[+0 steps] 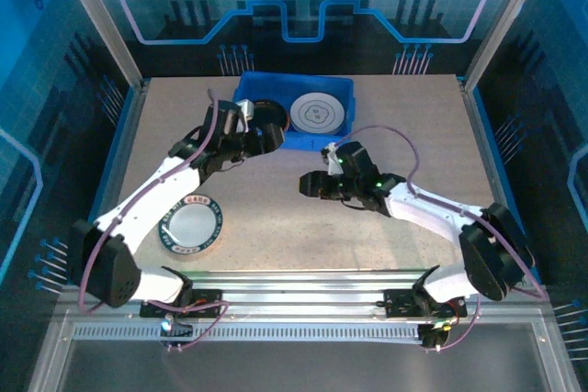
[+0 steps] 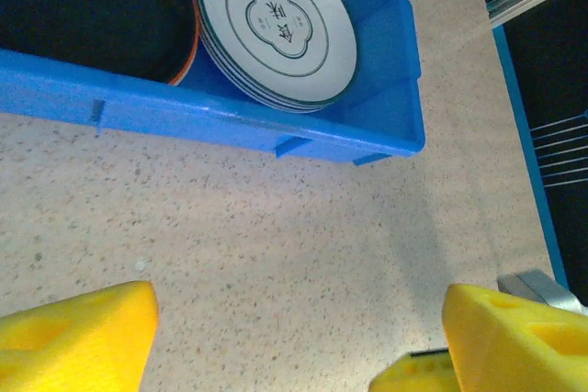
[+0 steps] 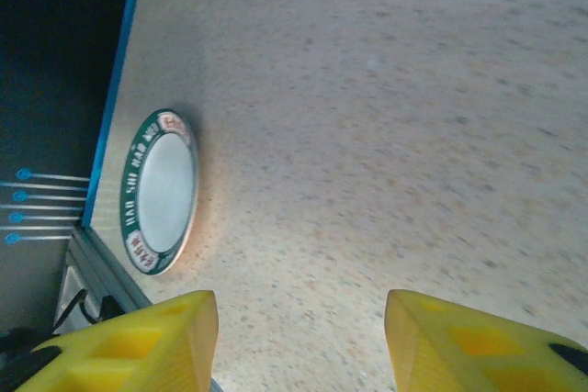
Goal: Place the plates into the plastic bin on the countertop
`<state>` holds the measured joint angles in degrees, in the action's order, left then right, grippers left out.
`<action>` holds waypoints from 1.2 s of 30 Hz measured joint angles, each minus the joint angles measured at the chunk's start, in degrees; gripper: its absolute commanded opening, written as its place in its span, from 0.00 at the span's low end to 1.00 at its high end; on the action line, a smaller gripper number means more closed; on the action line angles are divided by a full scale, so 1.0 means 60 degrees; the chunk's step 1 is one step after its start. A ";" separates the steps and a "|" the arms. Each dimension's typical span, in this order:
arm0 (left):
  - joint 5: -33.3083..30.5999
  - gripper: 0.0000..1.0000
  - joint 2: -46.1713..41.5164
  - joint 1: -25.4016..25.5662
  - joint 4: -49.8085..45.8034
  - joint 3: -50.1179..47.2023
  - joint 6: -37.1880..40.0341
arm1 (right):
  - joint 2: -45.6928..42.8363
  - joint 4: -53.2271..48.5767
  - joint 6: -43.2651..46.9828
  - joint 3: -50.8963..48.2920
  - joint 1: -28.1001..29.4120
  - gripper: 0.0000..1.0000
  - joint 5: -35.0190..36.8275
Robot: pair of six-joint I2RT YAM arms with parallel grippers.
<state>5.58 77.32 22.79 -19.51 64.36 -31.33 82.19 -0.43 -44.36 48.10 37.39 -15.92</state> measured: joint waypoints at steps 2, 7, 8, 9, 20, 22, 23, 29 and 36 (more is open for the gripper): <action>-0.0062 0.88 -0.0535 0.0000 -0.0055 -0.0342 -0.0022 | 0.0372 0.0000 0.0058 0.0415 0.0153 0.52 -0.0178; -0.0033 0.91 -0.1734 -0.0160 -0.0204 -0.1118 -0.0222 | 0.1249 0.0127 0.0029 0.1115 0.0514 0.50 -0.0648; 0.0055 0.91 -0.1891 -0.0262 -0.0197 -0.1220 -0.0306 | 0.1410 0.0178 -0.0029 0.1206 0.0594 0.50 -0.0710; 0.0240 0.91 -0.2080 -0.0463 -0.0182 -0.1348 -0.0474 | 0.1599 0.0237 -0.0095 0.1326 0.0678 0.49 -0.0798; 0.1446 0.91 -0.2583 -0.2014 0.0605 -0.2065 -0.1479 | 0.3952 0.1169 -0.1337 0.2841 0.1209 0.41 -0.1767; 0.1515 0.91 -0.2514 -0.2014 0.0860 -0.2164 -0.1555 | 0.4484 0.1169 -0.1490 0.3377 0.1402 0.42 -0.1912; 0.1545 0.91 -0.2477 -0.2014 0.0933 -0.2211 -0.1588 | 0.4696 0.1162 -0.1563 0.3610 0.1494 0.41 -0.1956; 0.1559 0.91 -0.2208 -0.2022 0.1224 -0.2401 -0.1774 | 0.5847 0.1224 -0.2055 0.4652 0.1960 0.41 -0.2248; 0.1625 0.91 -0.1949 -0.2087 0.1603 -0.2401 -0.1807 | 0.6823 0.1144 -0.2397 0.5490 0.2073 0.40 -0.2473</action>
<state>15.33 65.63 10.26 -9.89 49.95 -42.17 123.13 6.44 -58.74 81.03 49.82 -30.76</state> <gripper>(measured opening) 0.908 0.405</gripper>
